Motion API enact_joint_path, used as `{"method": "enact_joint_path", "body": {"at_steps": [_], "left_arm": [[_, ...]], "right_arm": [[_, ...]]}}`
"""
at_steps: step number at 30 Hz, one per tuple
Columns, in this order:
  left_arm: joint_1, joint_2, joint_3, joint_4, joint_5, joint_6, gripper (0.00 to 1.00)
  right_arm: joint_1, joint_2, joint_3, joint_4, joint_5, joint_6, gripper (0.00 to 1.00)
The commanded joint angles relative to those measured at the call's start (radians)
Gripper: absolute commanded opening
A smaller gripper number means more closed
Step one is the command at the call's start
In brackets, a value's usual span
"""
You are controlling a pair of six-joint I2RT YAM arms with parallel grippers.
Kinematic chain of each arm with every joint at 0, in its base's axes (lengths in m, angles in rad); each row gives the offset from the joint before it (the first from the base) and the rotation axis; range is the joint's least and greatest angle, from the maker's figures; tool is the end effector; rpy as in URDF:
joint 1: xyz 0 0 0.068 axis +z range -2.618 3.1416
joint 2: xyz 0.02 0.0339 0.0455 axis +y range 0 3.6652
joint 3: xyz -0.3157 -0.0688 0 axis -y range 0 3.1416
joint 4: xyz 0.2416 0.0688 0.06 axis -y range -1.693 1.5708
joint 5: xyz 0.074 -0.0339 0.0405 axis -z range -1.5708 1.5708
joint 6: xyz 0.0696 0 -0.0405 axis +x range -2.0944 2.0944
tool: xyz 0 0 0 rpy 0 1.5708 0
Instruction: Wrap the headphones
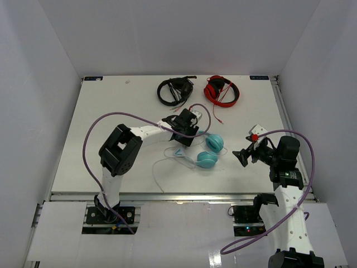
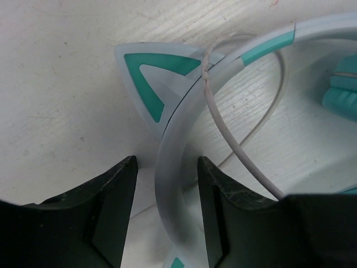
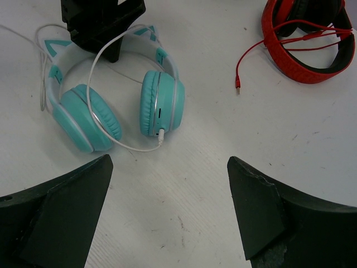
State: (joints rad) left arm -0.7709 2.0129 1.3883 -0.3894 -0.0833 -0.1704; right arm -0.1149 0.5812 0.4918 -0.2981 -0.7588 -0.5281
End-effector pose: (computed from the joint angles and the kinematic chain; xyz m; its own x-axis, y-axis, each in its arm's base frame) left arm 0.3353 -0.3177 0.1845 -0.7125 0.4566 -0.5328 0.5500 0.8349 -0.0200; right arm 0.1221 0.0341 0.2780 -0.0473 -0.3626 -0.9307 -0.6639 0.7076 -0.2420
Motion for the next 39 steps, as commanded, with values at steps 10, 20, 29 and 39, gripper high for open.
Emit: {"method": "enact_joint_path", "body": {"at_steps": [10, 20, 29, 39], "left_arm": [[-0.022, -0.03, 0.037, -0.008, -0.048, -0.026, 0.09], [-0.021, -0.369, 0.134, -0.232, -0.351, 0.058, 0.0], [-0.012, -0.599, 0.215, -0.324, -0.266, -0.07, 0.0], [-0.01, -0.505, 0.552, -0.442, -0.215, -0.188, 0.0]], "right_arm": [[0.0, -0.008, 0.013, 0.005, 0.02, 0.012, 0.9], [0.0, -0.048, 0.02, -0.014, -0.09, -0.04, 0.9], [0.0, 0.181, 0.139, 0.1, -0.293, 0.094, 0.9], [0.133, 0.342, 0.032, 0.769, -0.43, 0.371, 0.9]]}}
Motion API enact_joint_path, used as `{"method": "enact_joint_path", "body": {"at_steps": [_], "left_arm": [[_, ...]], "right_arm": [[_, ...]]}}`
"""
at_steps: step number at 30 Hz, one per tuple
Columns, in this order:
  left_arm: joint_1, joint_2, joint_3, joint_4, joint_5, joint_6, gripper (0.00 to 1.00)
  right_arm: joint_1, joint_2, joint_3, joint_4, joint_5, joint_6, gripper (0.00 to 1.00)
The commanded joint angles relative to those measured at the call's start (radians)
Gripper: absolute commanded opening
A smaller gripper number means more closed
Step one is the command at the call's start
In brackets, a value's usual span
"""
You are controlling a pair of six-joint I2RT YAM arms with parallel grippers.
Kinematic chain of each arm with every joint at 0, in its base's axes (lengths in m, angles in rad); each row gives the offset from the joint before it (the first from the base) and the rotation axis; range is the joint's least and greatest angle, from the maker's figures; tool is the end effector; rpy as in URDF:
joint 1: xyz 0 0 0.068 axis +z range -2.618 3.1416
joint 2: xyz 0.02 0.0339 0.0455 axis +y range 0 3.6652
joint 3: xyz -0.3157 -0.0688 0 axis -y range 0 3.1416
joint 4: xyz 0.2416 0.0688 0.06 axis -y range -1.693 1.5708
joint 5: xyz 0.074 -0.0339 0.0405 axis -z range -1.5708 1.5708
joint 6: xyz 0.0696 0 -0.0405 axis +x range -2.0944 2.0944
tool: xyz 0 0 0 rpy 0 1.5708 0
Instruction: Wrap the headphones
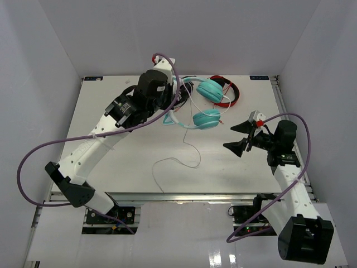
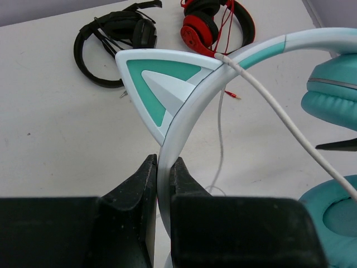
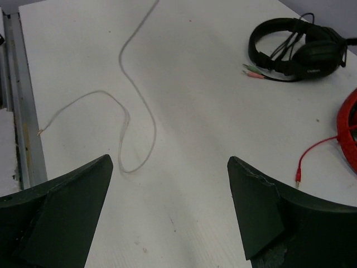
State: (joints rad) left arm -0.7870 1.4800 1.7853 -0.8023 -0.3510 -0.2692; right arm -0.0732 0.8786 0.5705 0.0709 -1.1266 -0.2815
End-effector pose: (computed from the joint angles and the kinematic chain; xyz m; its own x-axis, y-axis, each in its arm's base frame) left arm 0.2473 -0.2142 0.4913 -0.4446 0.0923 -0.8910 0.3459 0.9352 -0.0757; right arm 0.1721 0.0504 0.3160 0.0093 -0.1204 -0.9927 -0.8758 0.4781 -0.0662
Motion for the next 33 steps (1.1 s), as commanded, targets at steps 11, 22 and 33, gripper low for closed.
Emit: {"method": "enact_joint_path", "body": {"at_steps": [11, 22, 33], "left_arm": [[0.006, 0.129, 0.391, -0.159, 0.084, -0.1, 0.0], [0.006, 0.15, 0.489, -0.201, 0.146, -0.121, 0.0], [0.006, 0.125, 0.493, -0.205, 0.174, -0.146, 0.0]], "right_arm": [[0.426, 0.312, 0.022, 0.462, 0.153, 0.007, 0.9], [0.526, 0.562, 0.032, 0.711, 0.319, -0.04, 0.9], [0.616, 0.814, 0.163, 0.745, 0.473, -0.041, 0.74]]}}
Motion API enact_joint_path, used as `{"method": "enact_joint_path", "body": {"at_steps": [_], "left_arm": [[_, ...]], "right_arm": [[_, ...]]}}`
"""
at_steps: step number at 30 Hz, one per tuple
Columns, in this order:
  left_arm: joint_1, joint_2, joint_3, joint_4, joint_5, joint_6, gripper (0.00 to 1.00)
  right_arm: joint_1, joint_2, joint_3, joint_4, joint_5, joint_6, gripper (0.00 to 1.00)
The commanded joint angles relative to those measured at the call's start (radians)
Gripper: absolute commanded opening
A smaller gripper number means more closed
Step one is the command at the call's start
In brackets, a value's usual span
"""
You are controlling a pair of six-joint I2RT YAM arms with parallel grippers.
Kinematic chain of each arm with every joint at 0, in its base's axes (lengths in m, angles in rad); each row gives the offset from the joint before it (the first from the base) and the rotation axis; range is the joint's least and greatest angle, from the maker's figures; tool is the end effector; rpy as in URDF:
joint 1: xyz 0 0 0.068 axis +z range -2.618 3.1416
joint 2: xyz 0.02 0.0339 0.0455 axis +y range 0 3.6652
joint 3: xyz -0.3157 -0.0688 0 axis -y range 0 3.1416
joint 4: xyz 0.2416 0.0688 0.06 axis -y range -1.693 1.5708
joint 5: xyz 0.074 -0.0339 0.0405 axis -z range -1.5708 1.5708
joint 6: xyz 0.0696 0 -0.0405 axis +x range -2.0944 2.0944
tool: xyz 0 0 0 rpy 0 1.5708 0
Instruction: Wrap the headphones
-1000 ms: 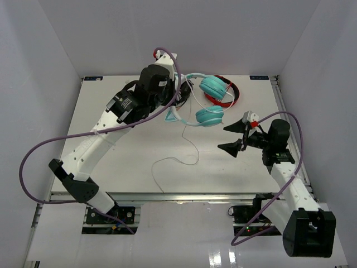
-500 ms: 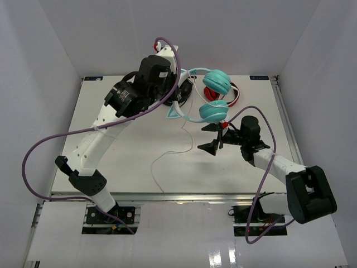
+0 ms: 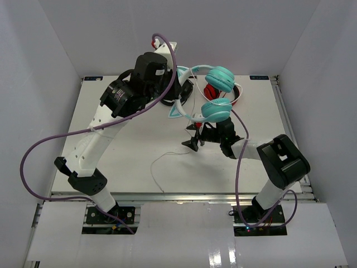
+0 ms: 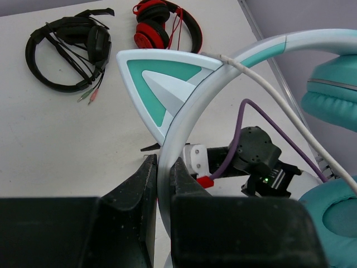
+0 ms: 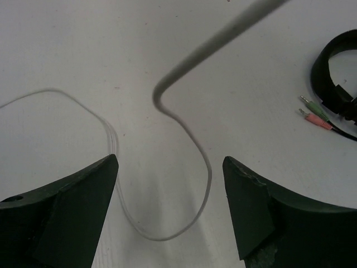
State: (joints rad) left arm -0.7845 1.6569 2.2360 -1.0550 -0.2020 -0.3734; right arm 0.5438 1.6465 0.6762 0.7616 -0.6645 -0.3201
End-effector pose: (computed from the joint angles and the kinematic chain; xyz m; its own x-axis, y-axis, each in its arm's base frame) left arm 0.2526 -0.2324 0.5453 -0.5083 0.0025 -0.8612 0.4086 0.8809 -0.2387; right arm 0.2823 0.2209 0.2362 0.1223 -0.2155 -0.9688 -0.9324 0.3094 -0.1866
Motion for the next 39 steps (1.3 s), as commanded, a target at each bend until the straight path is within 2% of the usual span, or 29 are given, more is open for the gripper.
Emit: {"method": "enact_joint_path", "body": {"at_steps": [1, 4, 5, 6, 9, 12, 14, 16, 18, 21, 25, 29, 32, 35, 39], "left_arm": [[0.004, -0.058, 0.039, 0.051, 0.018, -0.042, 0.0], [0.004, -0.084, -0.017, 0.098, -0.011, -0.045, 0.0], [0.004, -0.104, -0.033, 0.114, -0.011, -0.049, 0.0], [0.004, -0.115, -0.052, 0.131, -0.01, -0.058, 0.0], [0.004, -0.14, -0.084, 0.163, -0.029, -0.065, 0.0], [0.014, -0.139, -0.07, 0.16, -0.082, -0.043, 0.0], [0.036, -0.124, -0.048, 0.155, -0.124, -0.019, 0.0], [0.049, -0.112, -0.036, 0.159, -0.157, 0.009, 0.0], [0.091, -0.079, -0.042, 0.173, -0.213, 0.035, 0.0], [0.195, -0.054, -0.113, 0.187, -0.198, 0.044, 0.0], [0.251, -0.059, -0.209, 0.257, -0.199, 0.045, 0.0], [0.254, 0.008, -0.233, 0.241, -0.221, 0.056, 0.0], [0.252, 0.042, -0.319, 0.235, -0.221, 0.065, 0.0], [0.236, 0.033, -0.48, 0.267, -0.203, 0.089, 0.0], [0.173, -0.002, -0.662, 0.302, -0.179, 0.141, 0.0]], "right_arm": [[-0.001, 0.05, 0.053, 0.048, -0.037, 0.0, 0.61], [0.001, 0.045, 0.028, 0.047, -0.158, 0.027, 0.3], [0.004, 0.037, 0.017, 0.048, -0.188, 0.039, 0.16], [0.005, 0.03, 0.012, 0.048, -0.199, 0.042, 0.09], [0.005, -0.029, -0.009, 0.02, -0.228, 0.052, 0.08], [0.006, -0.141, -0.035, -0.117, -0.267, 0.009, 0.08], [0.011, -0.238, -0.058, -0.269, -0.284, -0.074, 0.08], [0.02, -0.339, -0.053, -0.504, -0.272, -0.231, 0.08], [0.059, -0.451, -0.05, -0.706, -0.183, -0.423, 0.08], [0.079, -0.622, -0.055, -0.941, -0.066, -0.518, 0.08], [0.081, -0.74, 0.004, -1.17, 0.005, -0.642, 0.08], [0.082, -0.737, 0.147, -1.251, 0.159, -0.686, 0.08], [0.08, -0.716, 0.28, -1.265, 0.275, -0.684, 0.08], [0.069, -0.692, 0.398, -1.233, 0.4, -0.666, 0.08], [0.065, -0.673, 0.443, -1.118, 0.563, -0.653, 0.08]]}}
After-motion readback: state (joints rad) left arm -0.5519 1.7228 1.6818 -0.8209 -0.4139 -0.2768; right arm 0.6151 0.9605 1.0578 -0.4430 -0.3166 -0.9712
